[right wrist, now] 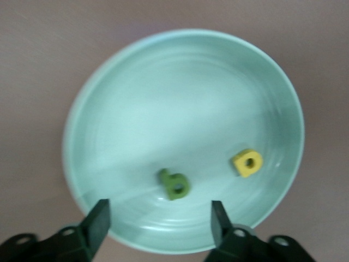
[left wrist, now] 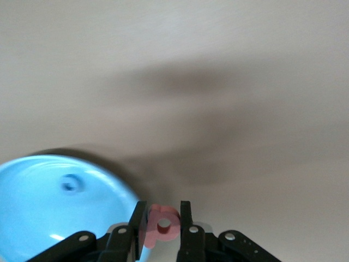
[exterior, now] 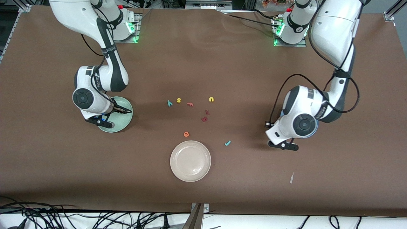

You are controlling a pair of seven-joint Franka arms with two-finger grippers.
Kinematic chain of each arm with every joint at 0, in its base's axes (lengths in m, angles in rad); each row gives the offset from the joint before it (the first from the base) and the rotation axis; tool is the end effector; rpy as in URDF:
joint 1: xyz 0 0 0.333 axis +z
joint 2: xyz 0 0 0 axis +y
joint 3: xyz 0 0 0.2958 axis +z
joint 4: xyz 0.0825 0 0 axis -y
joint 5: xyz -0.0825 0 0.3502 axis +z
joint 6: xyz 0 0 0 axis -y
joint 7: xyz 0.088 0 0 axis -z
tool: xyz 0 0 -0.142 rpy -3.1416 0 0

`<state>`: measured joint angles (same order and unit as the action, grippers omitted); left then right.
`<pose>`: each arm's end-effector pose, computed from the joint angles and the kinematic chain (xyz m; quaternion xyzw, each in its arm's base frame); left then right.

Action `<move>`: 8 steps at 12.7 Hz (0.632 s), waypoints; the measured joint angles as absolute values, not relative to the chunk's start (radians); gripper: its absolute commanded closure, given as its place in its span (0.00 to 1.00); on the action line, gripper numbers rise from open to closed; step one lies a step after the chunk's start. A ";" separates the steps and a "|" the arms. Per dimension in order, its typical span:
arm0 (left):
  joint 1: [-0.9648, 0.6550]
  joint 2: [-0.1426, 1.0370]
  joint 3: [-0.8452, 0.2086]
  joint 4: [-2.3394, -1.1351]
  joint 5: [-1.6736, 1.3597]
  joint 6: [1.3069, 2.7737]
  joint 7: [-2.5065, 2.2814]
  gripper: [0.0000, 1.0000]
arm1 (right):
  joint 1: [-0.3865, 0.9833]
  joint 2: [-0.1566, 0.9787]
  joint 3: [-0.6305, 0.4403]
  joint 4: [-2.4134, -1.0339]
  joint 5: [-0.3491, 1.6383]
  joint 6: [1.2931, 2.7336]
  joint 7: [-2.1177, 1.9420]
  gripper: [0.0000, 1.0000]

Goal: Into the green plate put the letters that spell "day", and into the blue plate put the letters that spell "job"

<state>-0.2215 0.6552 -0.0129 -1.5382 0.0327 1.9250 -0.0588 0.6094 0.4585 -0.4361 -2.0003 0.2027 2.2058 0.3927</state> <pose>0.6093 -0.1412 0.2199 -0.9865 0.0937 0.1308 0.0298 0.5359 0.1041 0.2039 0.9808 -0.1665 -0.0898 0.0476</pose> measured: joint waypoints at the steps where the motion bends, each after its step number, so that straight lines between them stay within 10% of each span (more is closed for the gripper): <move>1: -0.194 0.643 -0.012 -1.561 0.048 1.933 -0.016 0.98 | 0.620 0.454 -0.424 -1.980 0.227 2.204 0.444 0.00; 4: -0.126 0.581 -0.012 -1.709 0.064 2.091 0.072 0.92 | 0.685 0.478 -0.372 -1.931 0.241 2.209 0.693 0.00; 5: -0.111 0.561 -0.012 -1.776 0.074 2.166 0.088 0.70 | 0.714 0.499 -0.361 -1.919 0.243 2.225 0.797 0.00; 6: -0.100 0.546 -0.012 -1.830 0.089 2.222 0.093 0.14 | 0.745 0.522 -0.356 -1.911 0.246 2.253 0.908 0.00; 8: -0.091 0.533 -0.013 -1.878 0.101 2.255 0.095 0.00 | 0.799 0.563 -0.354 -1.903 0.249 2.321 1.123 0.00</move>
